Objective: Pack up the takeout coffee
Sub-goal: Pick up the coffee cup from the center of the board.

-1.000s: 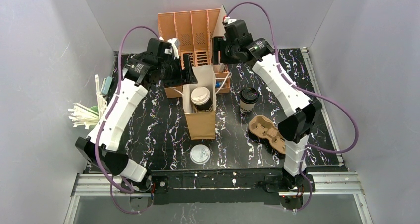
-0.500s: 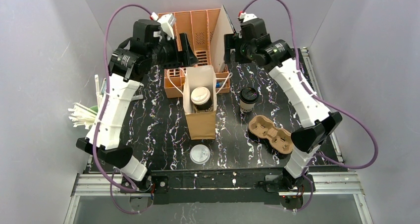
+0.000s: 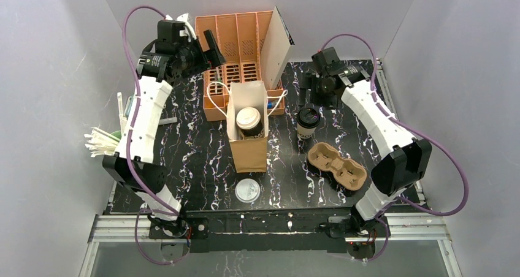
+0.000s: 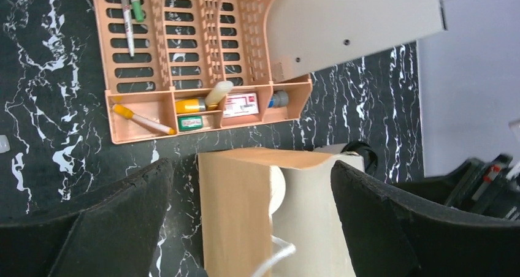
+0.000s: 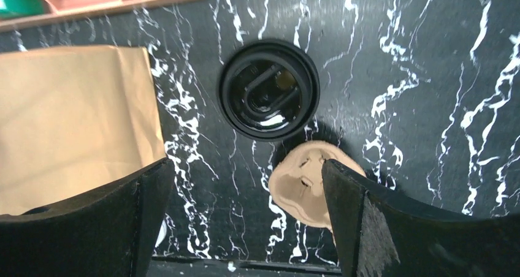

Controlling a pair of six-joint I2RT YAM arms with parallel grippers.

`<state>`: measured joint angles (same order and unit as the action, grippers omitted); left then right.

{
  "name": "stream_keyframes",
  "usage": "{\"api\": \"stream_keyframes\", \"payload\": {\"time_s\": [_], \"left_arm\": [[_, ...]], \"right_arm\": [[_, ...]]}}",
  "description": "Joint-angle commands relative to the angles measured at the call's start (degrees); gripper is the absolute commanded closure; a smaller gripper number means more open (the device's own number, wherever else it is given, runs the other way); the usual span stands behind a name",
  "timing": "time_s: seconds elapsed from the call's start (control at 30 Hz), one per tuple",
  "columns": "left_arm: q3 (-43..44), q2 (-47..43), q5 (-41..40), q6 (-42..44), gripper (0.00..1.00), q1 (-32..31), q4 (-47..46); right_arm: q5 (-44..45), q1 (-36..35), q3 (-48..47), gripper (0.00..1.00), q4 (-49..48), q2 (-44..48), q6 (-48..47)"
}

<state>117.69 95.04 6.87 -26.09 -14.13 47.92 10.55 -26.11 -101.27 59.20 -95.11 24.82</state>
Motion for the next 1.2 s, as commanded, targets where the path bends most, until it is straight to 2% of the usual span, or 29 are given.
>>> {"api": "stream_keyframes", "payload": {"time_s": [0.0,0.1,0.27,0.47,0.7,0.9,1.17], "left_arm": [[-5.45,-3.1,4.85,-2.09,0.02,4.25,-3.87],[-6.23,-3.12,6.79,-2.25,0.02,5.62,-3.17],[-1.43,1.11,9.77,0.53,0.02,5.78,3.67],[-1.92,0.88,10.51,1.1,0.02,5.78,2.33],[-2.09,2.31,14.43,-0.09,0.02,5.78,1.48],[-3.09,4.35,18.67,-0.7,0.12,5.78,2.08],[-2.69,5.7,19.04,0.12,0.18,5.69,5.39]], "right_arm": [[-2.53,0.71,4.96,0.02,-3.8,3.53,3.77],[-1.84,0.71,6.43,0.02,-5.62,2.16,3.85],[1.3,0.71,6.9,0.02,-6.55,-0.48,2.06],[6.66,0.71,4.2,0.02,-4.64,-4.52,7.27],[6.82,0.71,4.16,0.02,-4.05,-7.2,12.28],[5.43,0.71,5.41,0.05,-4.23,-7.96,13.43],[6.2,0.71,6.0,0.13,-3.52,-8.98,14.01]]}}
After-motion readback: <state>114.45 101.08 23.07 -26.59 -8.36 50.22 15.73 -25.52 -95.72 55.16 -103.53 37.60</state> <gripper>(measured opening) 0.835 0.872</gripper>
